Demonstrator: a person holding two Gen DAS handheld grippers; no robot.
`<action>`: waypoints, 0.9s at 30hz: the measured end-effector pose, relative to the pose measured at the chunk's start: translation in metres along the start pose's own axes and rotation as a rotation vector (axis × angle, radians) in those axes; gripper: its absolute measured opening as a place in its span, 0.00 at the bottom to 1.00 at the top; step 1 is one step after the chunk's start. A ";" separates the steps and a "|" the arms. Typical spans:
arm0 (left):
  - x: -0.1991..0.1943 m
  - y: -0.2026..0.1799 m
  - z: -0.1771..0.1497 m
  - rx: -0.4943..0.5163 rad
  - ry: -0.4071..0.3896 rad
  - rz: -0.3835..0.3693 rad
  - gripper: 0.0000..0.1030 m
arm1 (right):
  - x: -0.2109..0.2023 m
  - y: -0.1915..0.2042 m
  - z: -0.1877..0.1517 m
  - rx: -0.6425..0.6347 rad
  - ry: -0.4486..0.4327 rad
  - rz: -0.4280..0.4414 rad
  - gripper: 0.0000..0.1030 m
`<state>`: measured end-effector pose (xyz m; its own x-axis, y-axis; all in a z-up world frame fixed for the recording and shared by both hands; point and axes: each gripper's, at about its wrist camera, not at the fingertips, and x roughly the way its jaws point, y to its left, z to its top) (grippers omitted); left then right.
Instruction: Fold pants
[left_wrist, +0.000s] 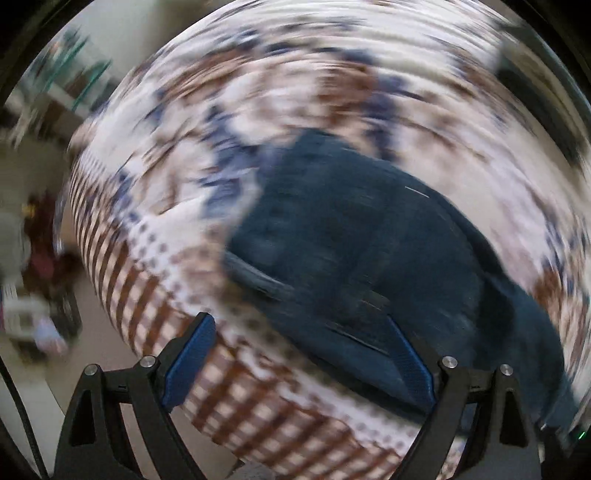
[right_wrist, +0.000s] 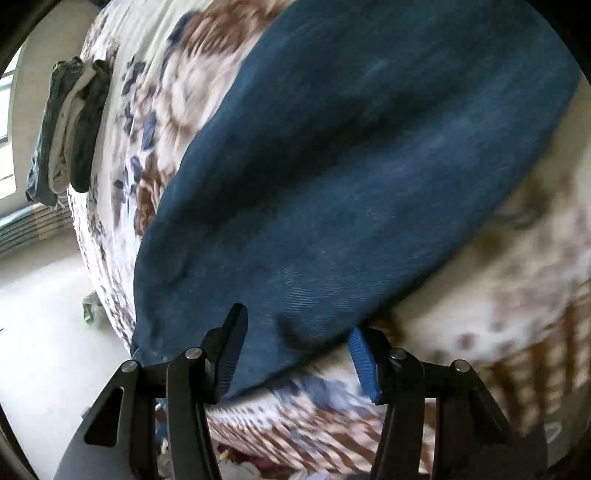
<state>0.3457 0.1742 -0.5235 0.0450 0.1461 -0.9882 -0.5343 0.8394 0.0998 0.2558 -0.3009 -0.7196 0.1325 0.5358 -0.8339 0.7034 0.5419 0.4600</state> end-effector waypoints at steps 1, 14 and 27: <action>0.005 0.010 0.006 -0.030 0.009 -0.014 0.89 | 0.002 0.005 -0.002 0.001 -0.019 -0.026 0.52; 0.069 0.049 0.024 -0.162 0.100 -0.190 0.65 | -0.019 0.016 -0.020 -0.007 -0.006 -0.035 0.27; 0.032 0.033 -0.001 0.008 -0.065 -0.179 0.16 | 0.060 0.044 -0.060 0.092 0.062 0.043 0.21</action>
<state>0.3284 0.2062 -0.5519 0.1934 0.0271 -0.9807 -0.5057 0.8593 -0.0759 0.2528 -0.2053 -0.7311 0.1225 0.5980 -0.7921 0.7595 0.4572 0.4627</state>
